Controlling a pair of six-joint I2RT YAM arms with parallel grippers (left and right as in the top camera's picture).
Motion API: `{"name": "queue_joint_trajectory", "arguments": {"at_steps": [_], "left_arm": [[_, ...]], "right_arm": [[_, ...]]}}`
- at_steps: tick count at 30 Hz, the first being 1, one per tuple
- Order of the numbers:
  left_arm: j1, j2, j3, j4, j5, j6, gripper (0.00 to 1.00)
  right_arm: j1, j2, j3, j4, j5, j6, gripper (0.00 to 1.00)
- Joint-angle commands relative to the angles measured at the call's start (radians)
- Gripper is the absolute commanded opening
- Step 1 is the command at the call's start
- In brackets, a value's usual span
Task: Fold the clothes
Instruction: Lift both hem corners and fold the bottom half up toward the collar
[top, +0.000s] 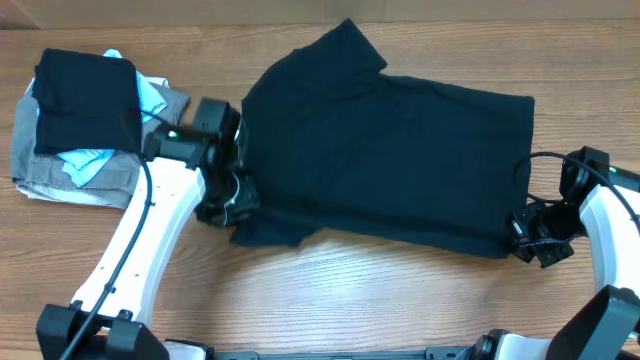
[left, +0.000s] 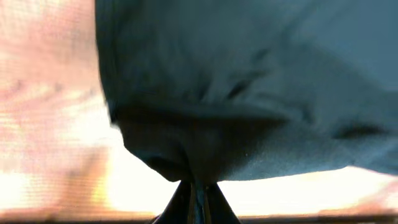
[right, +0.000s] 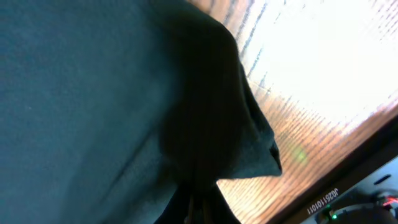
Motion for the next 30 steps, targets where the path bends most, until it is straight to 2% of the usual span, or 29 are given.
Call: {"name": "queue_joint_trajectory", "arguments": {"at_steps": [1,17,30], "left_arm": [[-0.009,0.005,0.084,0.031,-0.032,0.037,0.04],[-0.064,0.092,0.110,0.315,-0.041,0.092,0.04],[-0.066,0.237,0.110,0.441,-0.117,0.087,0.04]], "right_arm": [[-0.002,-0.001,0.029,0.019,0.008,-0.003,0.04],[-0.002,0.001,0.028,0.180,0.009,0.000,0.04],[0.000,0.011,0.024,0.347,0.020,0.000,0.04]]}}
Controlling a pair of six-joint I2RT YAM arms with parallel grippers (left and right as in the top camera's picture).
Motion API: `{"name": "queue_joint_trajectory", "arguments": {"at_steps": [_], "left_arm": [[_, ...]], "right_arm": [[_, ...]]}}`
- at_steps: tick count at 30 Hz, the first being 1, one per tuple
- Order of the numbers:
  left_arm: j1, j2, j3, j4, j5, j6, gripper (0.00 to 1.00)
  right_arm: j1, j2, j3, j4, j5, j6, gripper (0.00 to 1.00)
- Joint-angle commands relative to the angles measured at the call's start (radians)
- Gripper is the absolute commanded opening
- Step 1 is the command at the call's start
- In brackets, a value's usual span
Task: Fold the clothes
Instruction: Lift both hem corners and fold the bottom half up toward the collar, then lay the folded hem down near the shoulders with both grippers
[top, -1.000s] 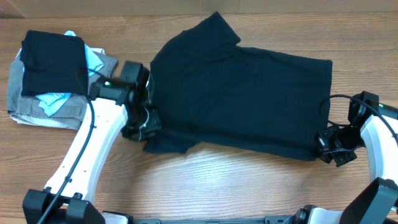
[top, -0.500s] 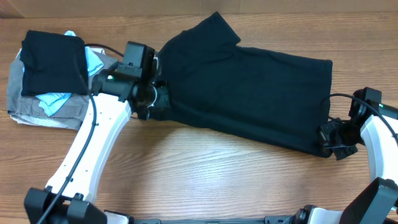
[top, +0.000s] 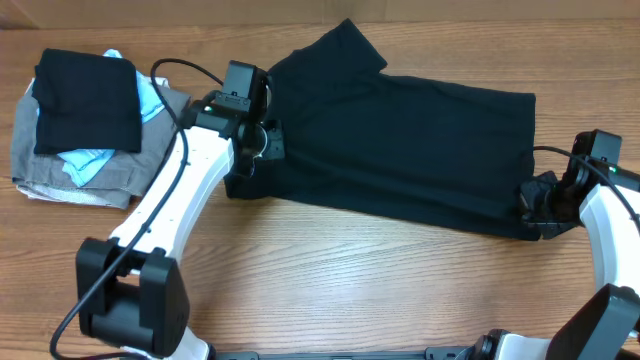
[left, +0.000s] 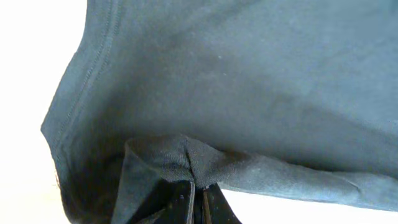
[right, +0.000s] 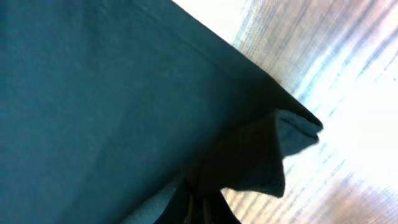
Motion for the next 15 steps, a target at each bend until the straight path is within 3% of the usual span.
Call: {"name": "queue_joint_trajectory", "arguments": {"at_steps": [1,15], "left_arm": [[-0.006,0.031,0.021,0.013,-0.042,0.014,0.04],[-0.006,0.088,0.021,0.084,-0.085,0.007,0.04]], "right_arm": [[-0.001,0.008,0.024,0.029,0.020,0.000,0.04],[-0.001,0.069,-0.021,0.177,0.021,-0.004,0.04]]}}
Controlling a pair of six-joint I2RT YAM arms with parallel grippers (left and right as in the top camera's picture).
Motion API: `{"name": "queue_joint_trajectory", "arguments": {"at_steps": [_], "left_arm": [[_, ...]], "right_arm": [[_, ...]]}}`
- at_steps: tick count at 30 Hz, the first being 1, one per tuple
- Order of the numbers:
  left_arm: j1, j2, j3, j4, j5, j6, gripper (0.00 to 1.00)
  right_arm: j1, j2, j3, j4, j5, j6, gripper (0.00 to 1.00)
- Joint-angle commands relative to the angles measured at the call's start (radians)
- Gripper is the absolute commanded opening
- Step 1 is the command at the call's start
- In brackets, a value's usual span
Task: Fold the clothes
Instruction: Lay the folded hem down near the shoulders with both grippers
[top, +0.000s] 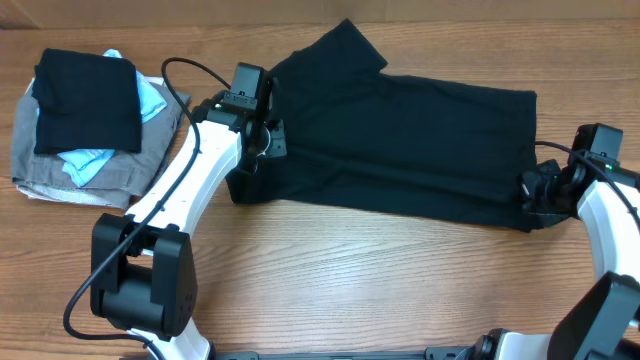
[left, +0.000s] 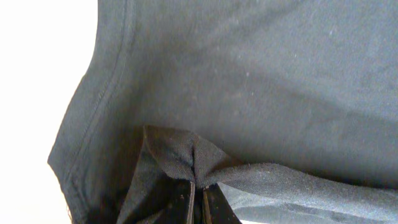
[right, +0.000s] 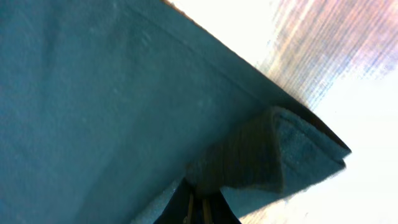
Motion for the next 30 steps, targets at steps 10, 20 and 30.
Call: {"name": "queue_joint_trajectory", "arguments": {"at_steps": [10,20,30], "left_arm": [[-0.006,0.031,0.021,0.114,-0.035,0.007,0.04],[-0.006,0.078,0.020,0.144,-0.067,0.007,0.04],[-0.003,0.157,0.020,0.167,-0.143,0.006,0.04]], "right_arm": [[-0.001,0.058,-0.029,0.113,0.021,-0.003,0.04],[-0.001,0.104,-0.039,0.168,0.024,-0.003,0.04],[0.002,0.137,-0.039,0.245,0.024,-0.013,0.05]]}}
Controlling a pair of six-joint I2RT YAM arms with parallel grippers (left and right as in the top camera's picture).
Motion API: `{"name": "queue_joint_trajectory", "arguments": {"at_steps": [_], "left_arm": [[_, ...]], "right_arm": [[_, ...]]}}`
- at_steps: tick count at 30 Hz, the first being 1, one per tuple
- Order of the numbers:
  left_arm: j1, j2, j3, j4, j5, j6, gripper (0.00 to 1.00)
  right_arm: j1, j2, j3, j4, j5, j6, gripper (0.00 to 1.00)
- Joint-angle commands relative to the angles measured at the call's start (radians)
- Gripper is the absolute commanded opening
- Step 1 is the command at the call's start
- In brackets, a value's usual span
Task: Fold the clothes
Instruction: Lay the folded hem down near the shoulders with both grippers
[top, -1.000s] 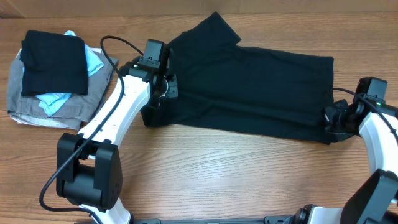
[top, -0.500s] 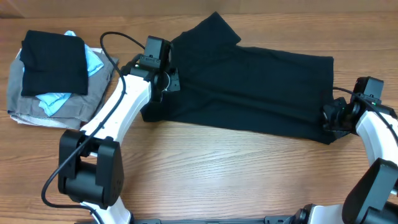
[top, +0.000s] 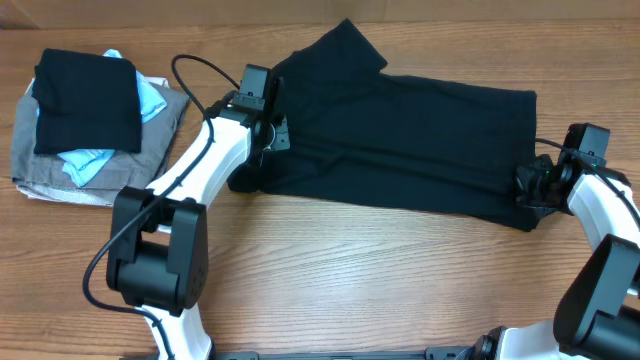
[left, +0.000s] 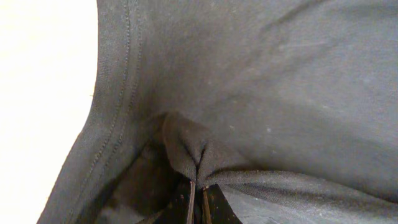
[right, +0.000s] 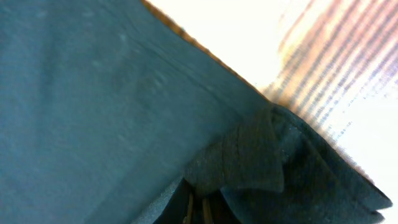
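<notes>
A black T-shirt lies across the middle of the table, its near half folded up over the far half. My left gripper is shut on a pinch of the shirt's left edge, low over the cloth. At the right end my right gripper is shut on the shirt's hem corner. One sleeve points toward the far edge.
A stack of folded clothes sits at the far left, a black piece on top of light blue and grey ones. Bare wooden table runs along the near side. Cables trail from both arms.
Both grippers have shifted a little farther from the near edge, still shut on the cloth. The folded edge lies slightly narrower and flatter.
At first both grippers held the shirt's near edge, left at the bottom-left corner and right at the bottom-right hem. Then that edge stood carried toward the far side, doubling the shirt. Now the held edge rests on the upper layer.
</notes>
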Motion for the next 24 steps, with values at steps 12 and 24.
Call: {"name": "queue_joint_trajectory", "arguments": {"at_steps": [12,24], "left_arm": [[0.005,0.044,0.020,0.015,-0.079,0.006,0.04],[0.011,0.043,0.021,0.040,-0.083,0.007,0.25]], "right_arm": [[0.050,0.014,-0.001,0.056,0.058,-0.111,0.06],[0.050,0.031,-0.001,0.091,0.079,-0.107,0.27]]}}
